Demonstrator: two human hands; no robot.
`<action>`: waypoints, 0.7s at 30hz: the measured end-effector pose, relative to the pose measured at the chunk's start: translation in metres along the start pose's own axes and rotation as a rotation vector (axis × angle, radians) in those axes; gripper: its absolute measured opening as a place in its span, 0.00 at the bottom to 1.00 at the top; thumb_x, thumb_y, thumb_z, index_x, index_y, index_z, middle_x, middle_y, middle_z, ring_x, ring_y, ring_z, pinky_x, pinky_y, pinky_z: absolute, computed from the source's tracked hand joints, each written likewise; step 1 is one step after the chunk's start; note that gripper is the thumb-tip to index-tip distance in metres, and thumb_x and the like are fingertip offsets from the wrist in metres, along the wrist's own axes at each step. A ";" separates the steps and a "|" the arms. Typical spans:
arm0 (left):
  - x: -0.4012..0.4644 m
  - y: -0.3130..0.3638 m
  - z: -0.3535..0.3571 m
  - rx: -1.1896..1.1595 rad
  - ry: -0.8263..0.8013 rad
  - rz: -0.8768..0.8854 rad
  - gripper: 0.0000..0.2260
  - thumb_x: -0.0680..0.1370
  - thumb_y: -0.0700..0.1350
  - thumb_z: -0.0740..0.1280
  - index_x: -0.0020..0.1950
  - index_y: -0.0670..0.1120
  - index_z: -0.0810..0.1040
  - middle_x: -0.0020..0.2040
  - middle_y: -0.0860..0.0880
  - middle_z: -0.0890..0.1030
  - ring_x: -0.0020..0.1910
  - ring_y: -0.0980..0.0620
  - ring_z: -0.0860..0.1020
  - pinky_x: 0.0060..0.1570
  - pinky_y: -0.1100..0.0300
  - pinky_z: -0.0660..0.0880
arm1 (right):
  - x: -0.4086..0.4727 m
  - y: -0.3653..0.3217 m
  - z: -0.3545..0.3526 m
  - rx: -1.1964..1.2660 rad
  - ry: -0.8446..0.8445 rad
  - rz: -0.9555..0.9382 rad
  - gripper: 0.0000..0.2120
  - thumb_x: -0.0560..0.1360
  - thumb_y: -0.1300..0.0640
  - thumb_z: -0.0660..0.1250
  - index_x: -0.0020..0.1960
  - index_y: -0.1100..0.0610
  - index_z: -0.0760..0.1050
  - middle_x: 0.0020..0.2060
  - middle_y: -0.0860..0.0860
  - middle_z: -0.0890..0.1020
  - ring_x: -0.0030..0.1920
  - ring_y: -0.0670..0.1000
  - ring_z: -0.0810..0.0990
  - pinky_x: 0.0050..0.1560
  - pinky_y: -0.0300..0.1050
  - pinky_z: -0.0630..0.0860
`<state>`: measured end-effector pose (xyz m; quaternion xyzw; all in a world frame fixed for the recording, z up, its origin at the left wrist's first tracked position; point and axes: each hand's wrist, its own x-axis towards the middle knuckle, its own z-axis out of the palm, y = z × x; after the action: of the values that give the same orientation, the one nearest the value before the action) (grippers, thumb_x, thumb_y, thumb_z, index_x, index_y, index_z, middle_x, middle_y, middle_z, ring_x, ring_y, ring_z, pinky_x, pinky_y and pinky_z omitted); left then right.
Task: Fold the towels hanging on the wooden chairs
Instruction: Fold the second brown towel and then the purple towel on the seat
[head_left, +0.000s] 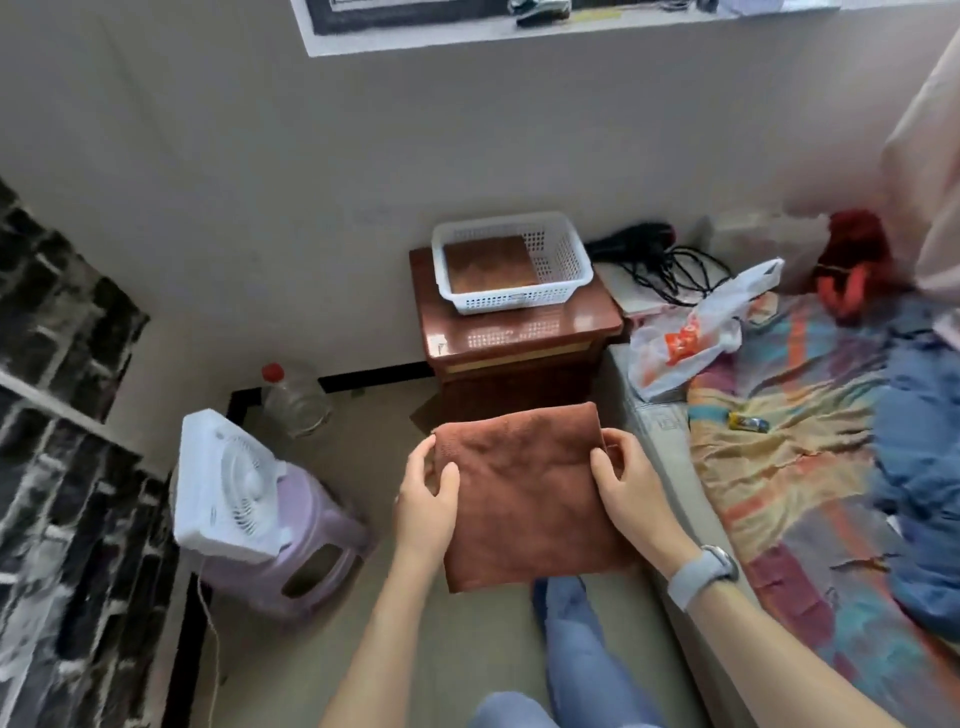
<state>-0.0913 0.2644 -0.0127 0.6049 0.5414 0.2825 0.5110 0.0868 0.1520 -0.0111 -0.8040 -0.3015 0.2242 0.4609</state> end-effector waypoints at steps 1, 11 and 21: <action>0.022 0.005 0.010 -0.001 0.002 -0.001 0.17 0.76 0.39 0.63 0.65 0.48 0.71 0.54 0.52 0.77 0.55 0.53 0.75 0.60 0.58 0.70 | 0.026 0.000 0.002 -0.006 -0.010 -0.006 0.09 0.77 0.59 0.61 0.55 0.51 0.69 0.42 0.34 0.72 0.43 0.33 0.72 0.44 0.30 0.65; 0.229 0.084 0.100 0.094 0.051 -0.085 0.18 0.78 0.44 0.62 0.68 0.50 0.68 0.60 0.47 0.77 0.58 0.49 0.75 0.61 0.54 0.71 | 0.277 -0.027 0.015 -0.025 -0.087 0.026 0.13 0.77 0.57 0.59 0.61 0.54 0.70 0.49 0.44 0.74 0.50 0.45 0.72 0.51 0.39 0.66; 0.404 0.103 0.139 0.192 0.028 -0.150 0.20 0.79 0.47 0.56 0.72 0.53 0.61 0.69 0.48 0.69 0.66 0.48 0.69 0.66 0.53 0.66 | 0.442 -0.049 0.078 0.006 -0.174 0.135 0.17 0.80 0.56 0.55 0.67 0.56 0.65 0.59 0.54 0.75 0.59 0.52 0.73 0.60 0.45 0.69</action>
<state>0.1738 0.6135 -0.0468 0.6049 0.6169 0.1985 0.4628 0.3406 0.5246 -0.0414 -0.7986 -0.2848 0.3244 0.4193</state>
